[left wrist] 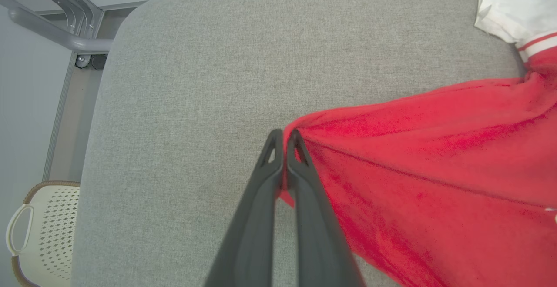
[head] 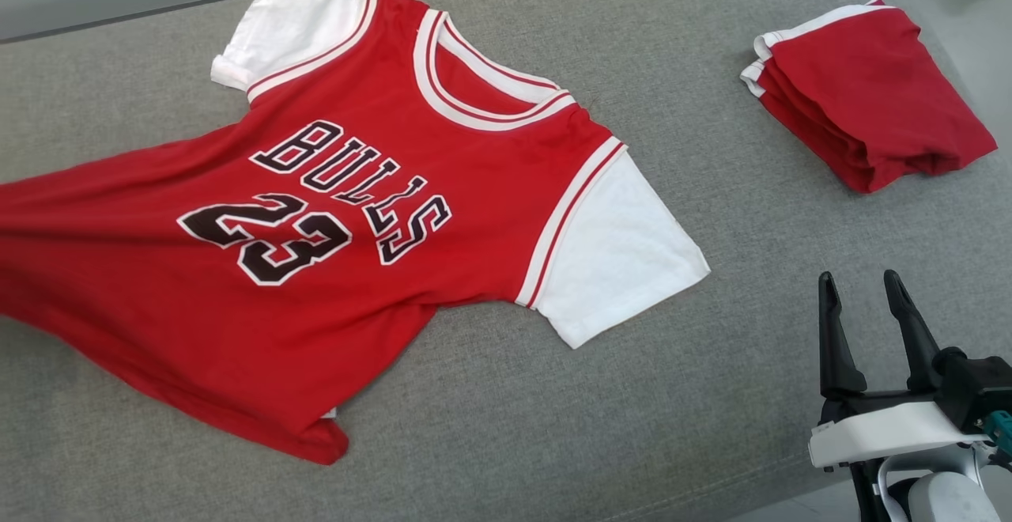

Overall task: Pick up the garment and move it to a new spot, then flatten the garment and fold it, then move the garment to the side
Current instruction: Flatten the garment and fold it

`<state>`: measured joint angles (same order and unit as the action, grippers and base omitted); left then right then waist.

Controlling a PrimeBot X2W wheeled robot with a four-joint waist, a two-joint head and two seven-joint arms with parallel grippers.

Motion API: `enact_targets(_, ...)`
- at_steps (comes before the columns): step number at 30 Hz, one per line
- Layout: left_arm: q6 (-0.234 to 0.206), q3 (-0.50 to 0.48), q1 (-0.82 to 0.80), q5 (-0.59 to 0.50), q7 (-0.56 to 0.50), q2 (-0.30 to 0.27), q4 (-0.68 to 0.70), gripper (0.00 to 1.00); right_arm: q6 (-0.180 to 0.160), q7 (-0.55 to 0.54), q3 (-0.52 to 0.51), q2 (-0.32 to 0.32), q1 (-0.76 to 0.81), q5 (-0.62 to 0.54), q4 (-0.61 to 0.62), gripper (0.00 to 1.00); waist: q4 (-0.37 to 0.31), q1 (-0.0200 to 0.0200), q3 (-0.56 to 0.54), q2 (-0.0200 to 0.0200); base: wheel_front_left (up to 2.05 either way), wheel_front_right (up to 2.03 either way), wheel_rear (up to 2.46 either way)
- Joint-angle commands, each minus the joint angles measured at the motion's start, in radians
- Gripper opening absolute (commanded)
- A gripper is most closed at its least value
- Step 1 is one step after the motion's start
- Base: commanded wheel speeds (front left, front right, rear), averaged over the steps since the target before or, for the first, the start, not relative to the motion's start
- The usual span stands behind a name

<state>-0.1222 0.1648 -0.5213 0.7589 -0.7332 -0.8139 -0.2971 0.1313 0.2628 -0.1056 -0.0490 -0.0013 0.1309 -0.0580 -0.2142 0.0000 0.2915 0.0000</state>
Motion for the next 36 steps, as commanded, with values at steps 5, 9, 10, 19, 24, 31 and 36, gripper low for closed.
enact_targets(5, -0.007, 0.017, -0.041, -0.053, 0.133, 0.054, -0.061, 1.00, -0.001, 0.003, -0.007, -0.003, 0.002, 0.014, -0.007, 1.00, -0.009, 0.0000, 0.001, 0.0000, 0.00, 0.00, 0.00)
enact_targets(9, -0.020, -0.003, 0.000, -0.060, 0.261, 0.095, -0.050, 1.00, -0.001, 0.003, -0.018, -0.003, 0.018, 0.015, -0.009, 1.00, 0.009, 0.0000, -0.021, 0.0000, 0.00, 0.00, 0.00)
enact_targets(10, -0.029, -0.013, 0.018, -0.055, 0.296, 0.112, -0.033, 1.00, -0.001, 0.003, -0.022, -0.003, 0.022, 0.013, -0.007, 1.00, 0.016, 0.0000, -0.028, 0.0000, 0.00, 0.00, 0.00)
enact_targets(19, -0.149, -0.091, 0.315, -0.001, 0.628, 0.358, 0.263, 1.00, -0.001, 0.003, -0.056, -0.004, 0.075, -0.012, 0.012, 1.00, 0.104, 0.0000, -0.094, 0.0000, 0.00, 0.00, 0.00)
enact_targets(24, -0.154, -0.014, 0.474, 0.027, 0.764, 0.561, 0.362, 1.00, -0.001, 0.003, -0.073, -0.018, 0.101, -0.017, 0.022, 1.00, 0.150, 0.0000, -0.129, 0.0000, 0.00, 0.00, 0.00)
enact_targets(31, -0.114, 0.090, 0.548, -0.064, 0.953, 0.682, 0.270, 1.00, -0.001, 0.003, -0.096, -0.022, 0.134, -0.020, 0.053, 1.00, 0.201, 0.0000, -0.172, 0.0000, 0.00, 0.00, 0.00)
enact_targets(36, -0.059, 0.140, 0.569, -0.209, 0.998, 0.693, 0.142, 1.00, -0.001, 0.003, -0.114, -0.016, 0.169, -0.023, 0.056, 1.00, 0.244, 0.0000, -0.224, 0.0000, 0.00, 0.00, 0.00)
